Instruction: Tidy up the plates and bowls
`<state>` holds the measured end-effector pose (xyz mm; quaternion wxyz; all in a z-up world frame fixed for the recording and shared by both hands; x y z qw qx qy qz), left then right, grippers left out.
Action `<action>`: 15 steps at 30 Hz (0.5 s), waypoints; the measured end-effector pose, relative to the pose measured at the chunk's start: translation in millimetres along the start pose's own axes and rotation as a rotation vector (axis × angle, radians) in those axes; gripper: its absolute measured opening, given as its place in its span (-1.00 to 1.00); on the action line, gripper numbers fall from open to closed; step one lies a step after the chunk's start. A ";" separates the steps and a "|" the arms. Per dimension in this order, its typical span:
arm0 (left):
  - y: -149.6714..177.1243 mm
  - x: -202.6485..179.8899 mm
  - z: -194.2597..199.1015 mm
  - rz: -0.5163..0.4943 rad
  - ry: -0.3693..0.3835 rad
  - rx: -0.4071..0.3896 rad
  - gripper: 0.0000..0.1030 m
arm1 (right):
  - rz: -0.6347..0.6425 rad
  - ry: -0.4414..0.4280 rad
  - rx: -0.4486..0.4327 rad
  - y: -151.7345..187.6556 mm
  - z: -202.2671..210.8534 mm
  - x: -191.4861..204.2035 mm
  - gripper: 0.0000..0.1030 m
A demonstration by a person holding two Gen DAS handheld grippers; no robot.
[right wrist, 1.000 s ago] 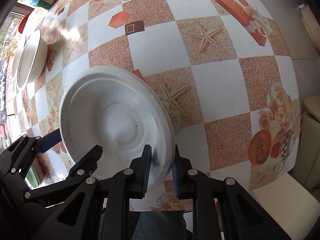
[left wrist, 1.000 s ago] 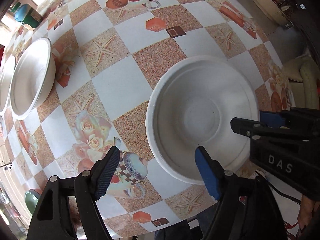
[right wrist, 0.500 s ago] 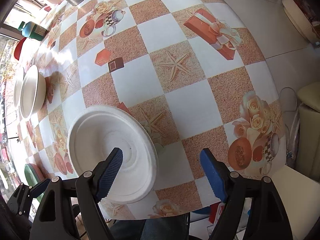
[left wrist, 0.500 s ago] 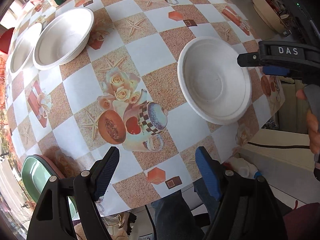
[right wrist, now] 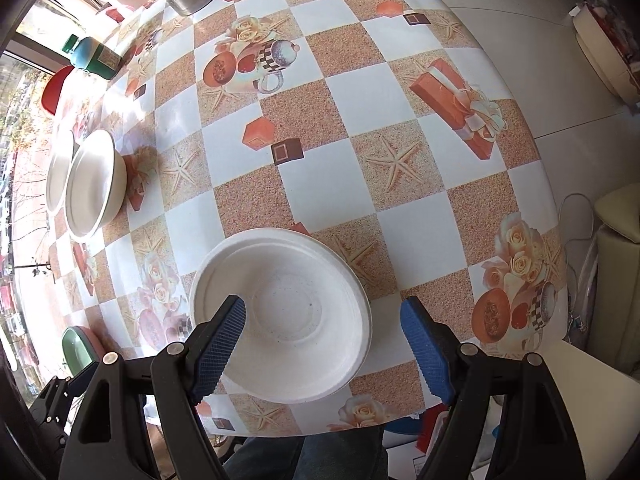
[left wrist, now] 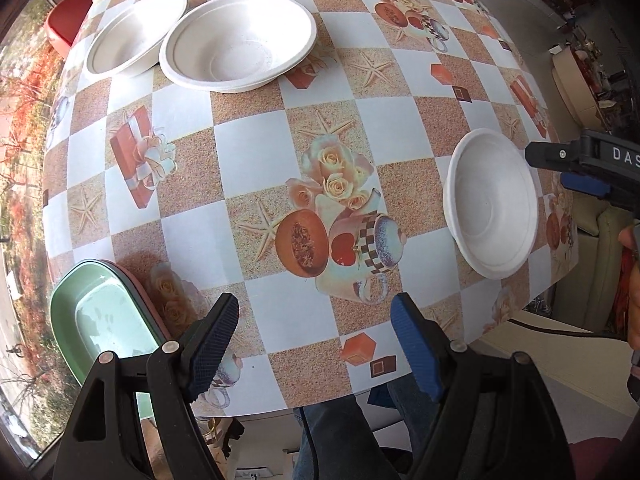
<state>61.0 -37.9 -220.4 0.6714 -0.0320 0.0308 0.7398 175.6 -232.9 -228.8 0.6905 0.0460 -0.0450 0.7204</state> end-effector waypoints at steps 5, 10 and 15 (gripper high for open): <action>-5.1 1.7 -6.3 0.035 -0.007 -0.013 0.58 | 0.046 -0.001 -0.006 -3.8 -4.5 22.2 0.57; -12.7 26.1 2.1 0.100 -0.018 -0.026 0.58 | 0.101 0.000 -0.005 -9.3 -8.3 45.8 0.57; -35.7 60.5 11.6 0.225 -0.020 -0.061 0.58 | 0.178 -0.003 -0.014 -21.7 -2.9 71.3 0.57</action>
Point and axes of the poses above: each gripper's, at about its wrist camera, not at the fingertips, and z roughly against the way its jaws point, x to its left, y to its underside, the point moved 10 cm from there along -z, roughly the way its jaws point, and after that the axes turned 1 degree about x, right-handed, at the moved point
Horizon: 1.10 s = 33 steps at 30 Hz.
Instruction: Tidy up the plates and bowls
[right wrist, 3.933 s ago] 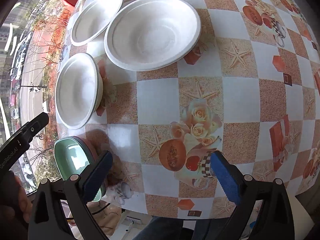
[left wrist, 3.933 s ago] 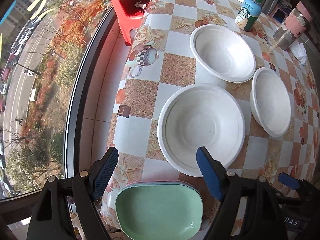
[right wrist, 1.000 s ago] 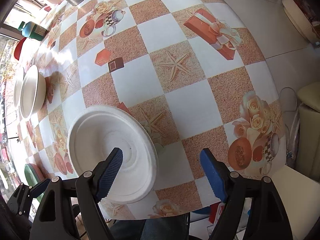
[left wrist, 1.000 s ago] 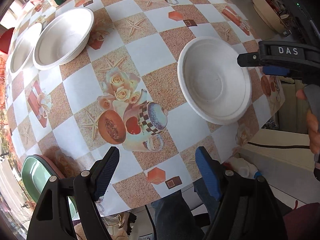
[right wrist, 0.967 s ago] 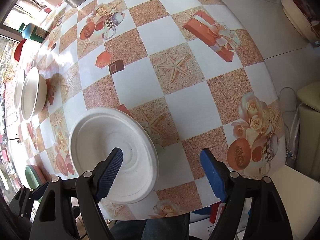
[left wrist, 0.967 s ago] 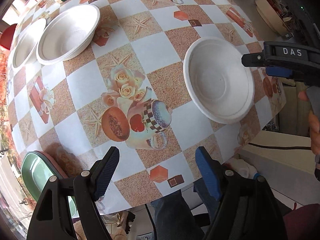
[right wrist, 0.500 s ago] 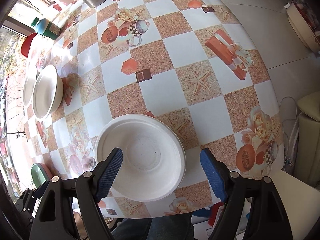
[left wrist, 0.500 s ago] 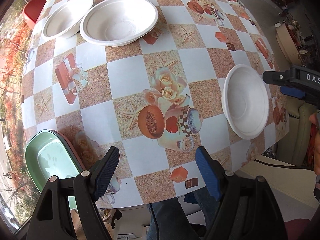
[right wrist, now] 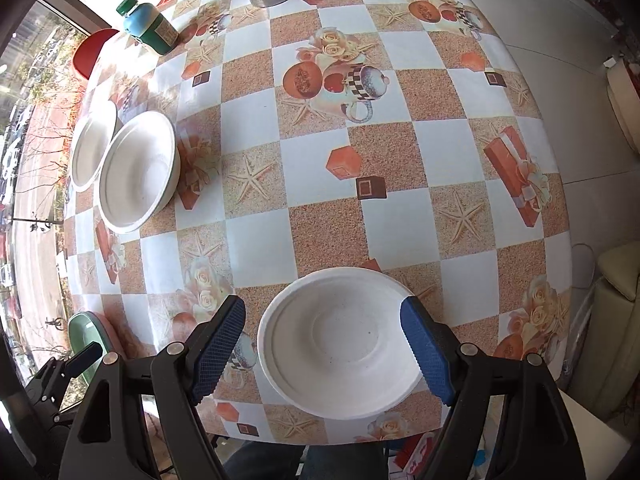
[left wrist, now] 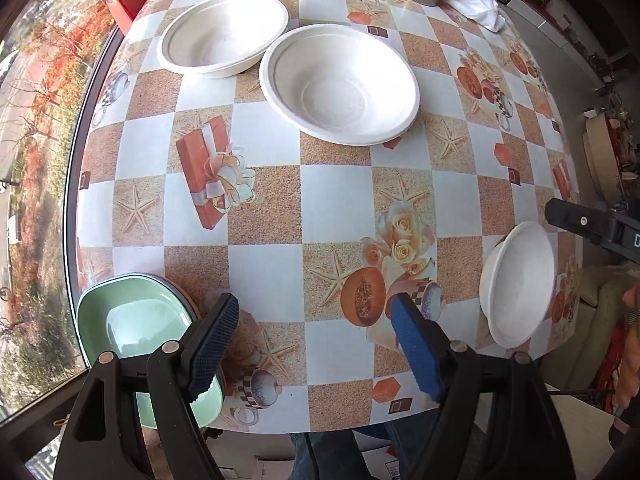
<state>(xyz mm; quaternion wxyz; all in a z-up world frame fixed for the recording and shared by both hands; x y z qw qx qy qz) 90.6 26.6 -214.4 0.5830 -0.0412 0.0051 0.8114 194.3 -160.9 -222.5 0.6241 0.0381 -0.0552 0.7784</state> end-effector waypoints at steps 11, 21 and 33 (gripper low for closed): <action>-73.3 46.5 -10.9 0.279 -0.022 -0.037 0.58 | 0.153 -0.011 0.013 -55.0 -15.8 65.6 0.57; -116.2 55.9 -40.3 0.353 -0.120 -0.042 0.58 | 0.215 -0.005 0.036 -106.4 -56.1 100.9 0.57; -129.8 47.5 -71.8 0.386 -0.088 -0.013 0.14 | 0.267 -0.039 0.052 -131.1 -95.6 132.2 0.53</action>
Point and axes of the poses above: each gripper's, at about its wrist camera, not at the fingertips, and z roughly against the way its jaws point, x to its left, y to its underside, the point moved 10 cm from there along -z, roughly the way its jaws point, and after that the axes turned 1 degree about x, right-handed, at the moved point
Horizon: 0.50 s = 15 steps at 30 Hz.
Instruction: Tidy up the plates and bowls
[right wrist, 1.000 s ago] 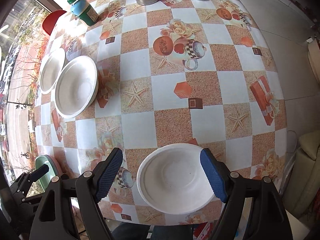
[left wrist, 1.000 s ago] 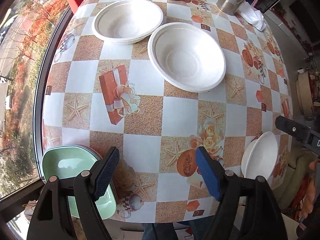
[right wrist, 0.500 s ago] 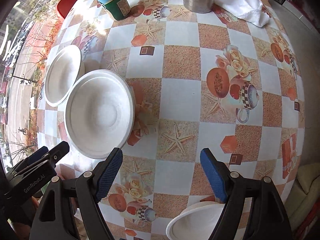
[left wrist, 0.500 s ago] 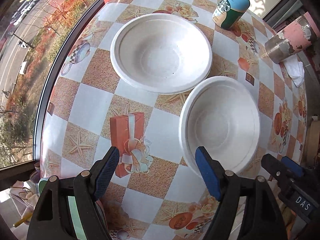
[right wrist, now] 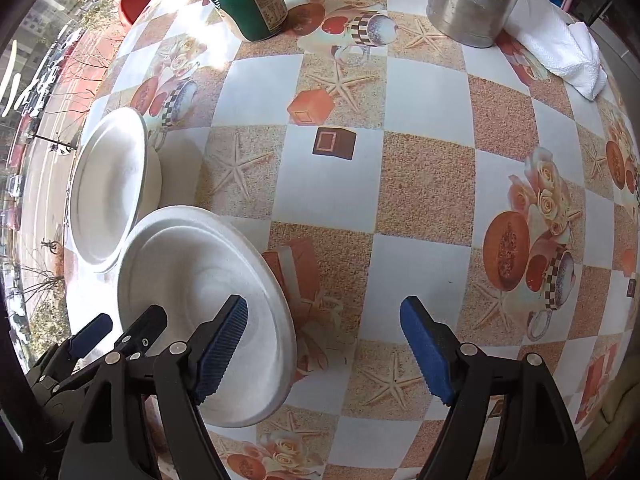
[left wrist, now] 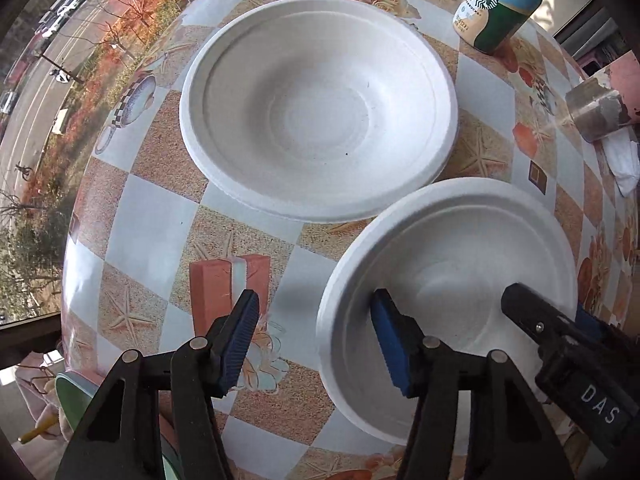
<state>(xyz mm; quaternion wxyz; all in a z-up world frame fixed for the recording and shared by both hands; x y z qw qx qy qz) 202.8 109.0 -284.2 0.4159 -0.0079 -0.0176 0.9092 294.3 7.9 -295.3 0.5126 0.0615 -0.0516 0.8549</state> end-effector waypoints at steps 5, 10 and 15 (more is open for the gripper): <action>0.0 -22.8 3.0 -0.071 0.036 -0.012 -0.48 | 0.001 -0.064 0.037 9.5 -12.9 11.8 -0.41; 20.4 -28.4 4.8 -0.136 0.029 0.005 -0.47 | 0.032 -0.074 0.056 30.8 -16.4 16.1 -0.69; 63.3 -24.2 8.4 -0.221 -0.015 0.007 -0.46 | 0.053 -0.070 0.083 74.2 -14.4 20.2 -0.68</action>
Point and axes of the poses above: each gripper's, at about its wrist camera, not at the fingertips, and z roughly against the way its jaws point, x to its left, y to its underside, the point moved 10 cm from there along -z, roughly the way its jaws point, and after that the axes turned 1 degree about x, right-handed, at the moved point
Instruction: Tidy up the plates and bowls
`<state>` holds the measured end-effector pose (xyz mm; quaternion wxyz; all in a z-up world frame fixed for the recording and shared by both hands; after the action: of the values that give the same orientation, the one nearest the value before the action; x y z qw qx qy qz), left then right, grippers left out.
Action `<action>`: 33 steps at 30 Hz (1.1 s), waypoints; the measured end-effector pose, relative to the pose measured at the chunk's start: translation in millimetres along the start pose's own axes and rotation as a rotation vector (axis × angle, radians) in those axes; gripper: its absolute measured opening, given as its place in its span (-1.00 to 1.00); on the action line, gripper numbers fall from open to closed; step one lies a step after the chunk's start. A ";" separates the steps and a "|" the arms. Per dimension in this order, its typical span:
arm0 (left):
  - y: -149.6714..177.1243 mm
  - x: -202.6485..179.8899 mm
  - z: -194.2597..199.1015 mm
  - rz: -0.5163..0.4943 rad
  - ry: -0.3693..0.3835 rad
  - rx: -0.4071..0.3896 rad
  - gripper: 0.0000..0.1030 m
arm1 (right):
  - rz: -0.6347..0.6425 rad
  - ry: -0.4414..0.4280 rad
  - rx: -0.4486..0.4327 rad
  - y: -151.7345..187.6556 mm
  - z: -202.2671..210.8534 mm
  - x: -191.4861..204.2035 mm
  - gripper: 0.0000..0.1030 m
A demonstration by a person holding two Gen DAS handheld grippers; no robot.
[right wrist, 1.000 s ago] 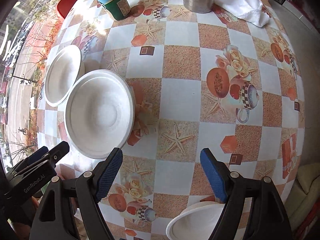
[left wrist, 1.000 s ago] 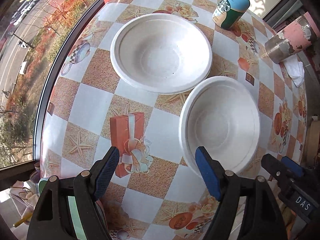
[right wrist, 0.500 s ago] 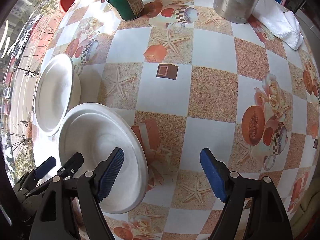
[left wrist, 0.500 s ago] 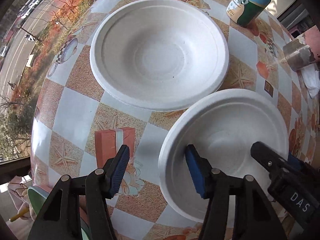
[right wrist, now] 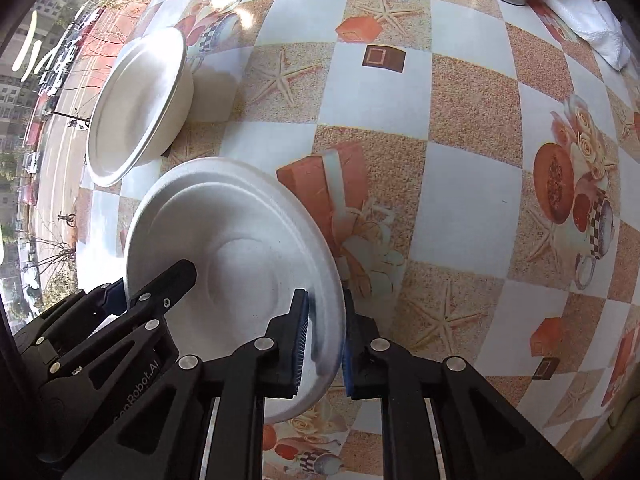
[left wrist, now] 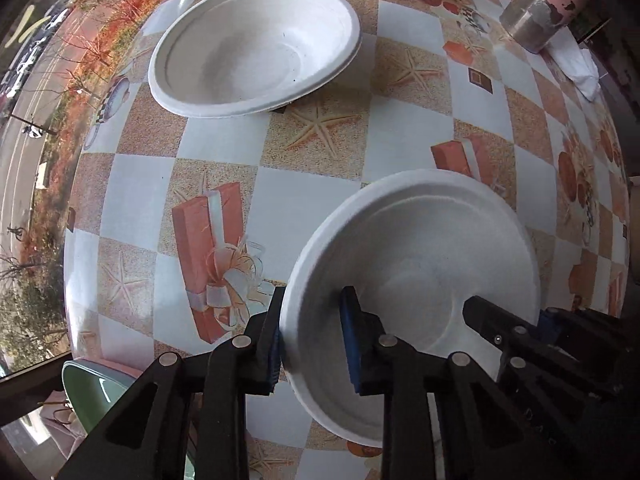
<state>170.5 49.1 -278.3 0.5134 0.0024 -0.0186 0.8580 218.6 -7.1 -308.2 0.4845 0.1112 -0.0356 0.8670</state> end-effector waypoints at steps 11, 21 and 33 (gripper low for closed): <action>97.6 2.2 -12.3 -0.084 0.003 0.066 -0.37 | 0.000 0.001 0.072 133.1 -23.7 33.0 -0.68; 112.6 -22.5 9.3 -0.185 0.016 0.053 -0.36 | -0.006 0.014 0.064 192.2 -15.0 41.2 -0.68; 94.7 -94.2 60.7 -0.368 0.068 -0.012 -0.34 | -0.139 0.007 -0.054 234.9 54.7 -4.5 -0.68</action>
<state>130.8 -80.7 -222.6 0.6619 -0.0261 -0.0056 0.7491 30.3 -144.2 -245.2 0.5464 0.0973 -0.0494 0.8304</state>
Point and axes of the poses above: each gripper's, at about its wrist camera, not at the fingertips, and z roughly against the way its jaws point, x to its left, y to its underside, the point moved 10 cm from there along -z, roughly the way its jaws point, and after that the axes turned 1 degree about x, right-handed, at the moved point
